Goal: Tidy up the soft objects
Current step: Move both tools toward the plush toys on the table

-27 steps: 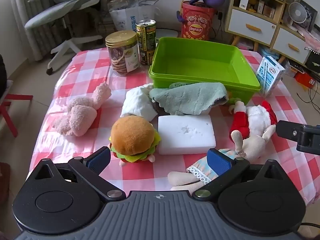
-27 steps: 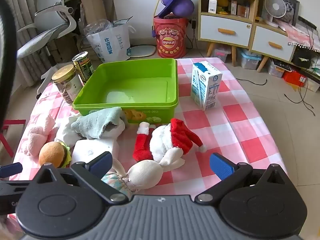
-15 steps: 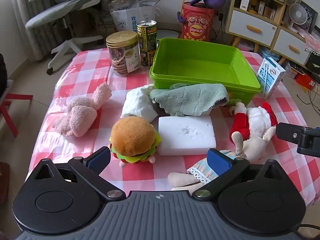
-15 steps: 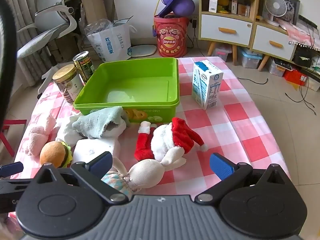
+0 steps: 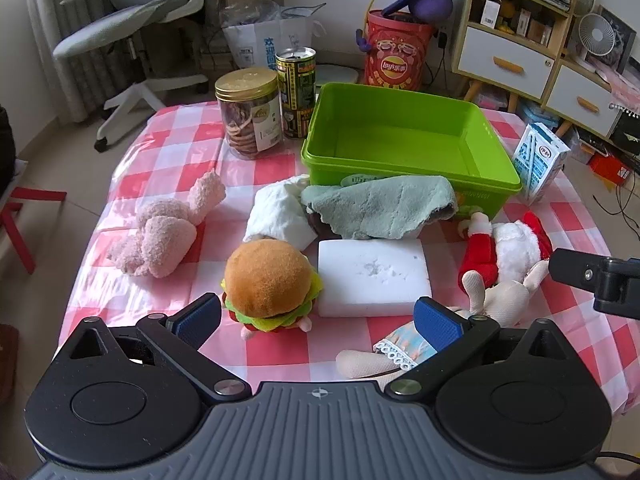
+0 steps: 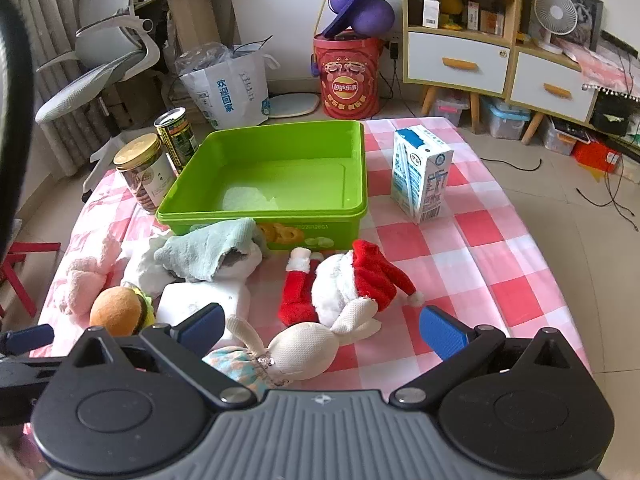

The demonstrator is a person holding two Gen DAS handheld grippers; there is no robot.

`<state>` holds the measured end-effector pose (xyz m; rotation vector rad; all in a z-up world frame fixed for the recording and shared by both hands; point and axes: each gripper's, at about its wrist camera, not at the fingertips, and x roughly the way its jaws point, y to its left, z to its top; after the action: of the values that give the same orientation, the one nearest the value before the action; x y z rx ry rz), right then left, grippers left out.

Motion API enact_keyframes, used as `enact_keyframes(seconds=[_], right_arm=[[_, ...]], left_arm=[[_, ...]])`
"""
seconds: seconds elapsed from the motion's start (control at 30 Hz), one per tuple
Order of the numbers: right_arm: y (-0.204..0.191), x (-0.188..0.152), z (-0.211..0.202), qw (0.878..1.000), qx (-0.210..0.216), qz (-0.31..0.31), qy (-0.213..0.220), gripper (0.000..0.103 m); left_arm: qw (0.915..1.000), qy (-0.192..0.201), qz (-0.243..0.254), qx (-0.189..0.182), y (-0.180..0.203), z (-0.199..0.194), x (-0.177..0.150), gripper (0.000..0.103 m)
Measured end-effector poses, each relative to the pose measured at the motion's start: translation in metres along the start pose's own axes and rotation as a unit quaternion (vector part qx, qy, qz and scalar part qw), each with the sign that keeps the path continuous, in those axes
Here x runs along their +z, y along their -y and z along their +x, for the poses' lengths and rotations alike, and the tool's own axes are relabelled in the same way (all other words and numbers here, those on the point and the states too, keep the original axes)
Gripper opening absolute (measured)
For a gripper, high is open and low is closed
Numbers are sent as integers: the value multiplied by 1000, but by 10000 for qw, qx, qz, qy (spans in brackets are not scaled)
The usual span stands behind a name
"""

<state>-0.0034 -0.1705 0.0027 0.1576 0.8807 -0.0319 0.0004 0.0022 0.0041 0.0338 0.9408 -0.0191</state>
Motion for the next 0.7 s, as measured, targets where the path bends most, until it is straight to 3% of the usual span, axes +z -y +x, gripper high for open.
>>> enact_keyframes(seconds=[0.7], right_arm=[[1, 0, 3, 9999, 48, 102, -19, 92]], left_arm=[[10000, 43, -1, 45, -3, -1, -1, 98]])
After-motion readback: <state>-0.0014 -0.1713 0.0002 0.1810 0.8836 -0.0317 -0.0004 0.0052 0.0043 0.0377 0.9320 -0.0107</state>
